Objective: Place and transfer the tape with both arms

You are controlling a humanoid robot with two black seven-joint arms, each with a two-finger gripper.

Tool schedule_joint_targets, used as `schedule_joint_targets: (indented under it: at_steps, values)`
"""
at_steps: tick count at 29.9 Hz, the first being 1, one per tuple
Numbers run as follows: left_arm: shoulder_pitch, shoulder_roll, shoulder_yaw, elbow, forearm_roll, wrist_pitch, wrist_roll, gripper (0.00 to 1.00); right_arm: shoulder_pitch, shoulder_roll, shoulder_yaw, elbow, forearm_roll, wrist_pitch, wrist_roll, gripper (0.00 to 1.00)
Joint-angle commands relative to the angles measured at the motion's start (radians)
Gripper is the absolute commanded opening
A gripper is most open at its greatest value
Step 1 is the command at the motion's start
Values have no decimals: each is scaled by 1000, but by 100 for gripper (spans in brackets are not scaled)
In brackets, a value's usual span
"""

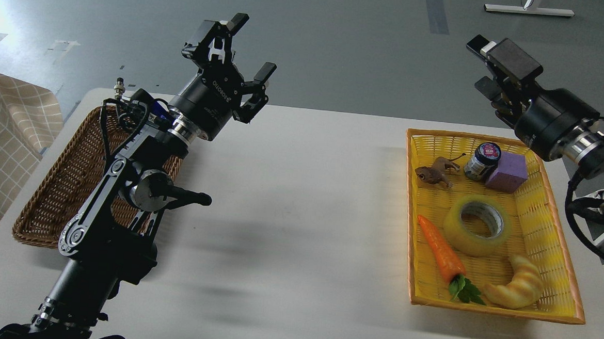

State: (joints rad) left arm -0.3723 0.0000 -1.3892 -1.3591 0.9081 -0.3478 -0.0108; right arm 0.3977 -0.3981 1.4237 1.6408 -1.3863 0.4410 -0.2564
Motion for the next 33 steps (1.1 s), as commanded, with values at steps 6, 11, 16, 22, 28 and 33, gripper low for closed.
schedule_joint_targets:
  at_steps: [6, 11, 16, 22, 28, 33]
  values:
    - [6, 0, -1, 0, -2, 1, 0, 98, -14, -212, -14, 28, -45, -1, 11, 100]
    - [6, 0, -2, 0, -2, 1, 0, 98, -23, -229, 64, 37, -40, 7, 52, 100]
    - [6, 0, -4, 0, -2, 0, 0, 98, -31, -231, 182, 28, -40, 48, 111, 100]
    - [6, 0, -4, 0, -2, 0, 0, 98, -117, -231, 208, 40, -43, 48, 112, 100]
    - [7, 0, -10, 0, -2, 1, 0, 98, -172, -344, 186, 50, -56, 48, 92, 100]
    - [7, 0, -8, 3, -3, 10, 0, 98, -214, -436, 112, 53, -180, 48, 71, 99]
